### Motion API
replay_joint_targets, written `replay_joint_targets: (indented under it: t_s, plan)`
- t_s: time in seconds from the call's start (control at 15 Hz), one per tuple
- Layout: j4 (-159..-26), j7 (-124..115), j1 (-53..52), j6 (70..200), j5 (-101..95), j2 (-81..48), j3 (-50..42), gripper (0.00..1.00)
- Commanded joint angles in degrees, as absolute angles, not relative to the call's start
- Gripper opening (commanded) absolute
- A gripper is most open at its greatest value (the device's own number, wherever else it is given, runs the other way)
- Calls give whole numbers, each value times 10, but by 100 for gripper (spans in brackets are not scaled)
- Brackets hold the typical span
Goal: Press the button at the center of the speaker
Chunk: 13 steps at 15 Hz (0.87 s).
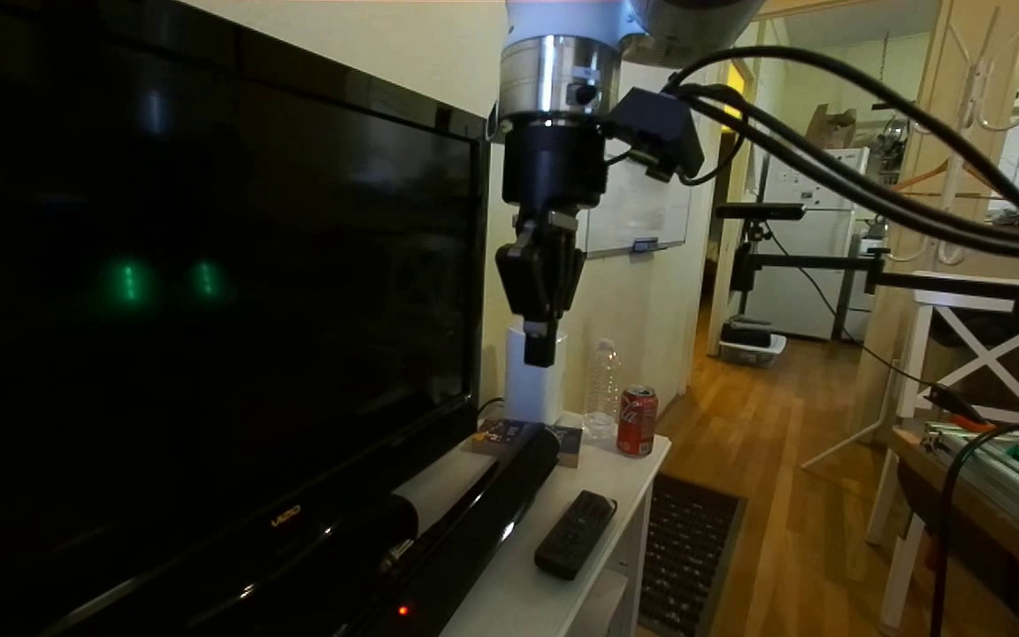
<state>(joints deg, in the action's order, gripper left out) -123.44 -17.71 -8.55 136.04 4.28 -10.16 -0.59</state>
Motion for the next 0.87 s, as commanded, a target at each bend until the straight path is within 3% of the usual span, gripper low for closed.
replay_joint_targets:
  t_s: [0.0, 0.27, 0.33, 0.8]
  plan:
    - [-1279, -177, -72, 1348, 35, -52, 6, 26]
    - [-1268, -178, -68, 1352, 41, -64, 10, 26]
    - [-1269, -178, -67, 1352, 41, -62, 11, 1]
    - [-1269, -178, -66, 1352, 41, -65, 11, 1]
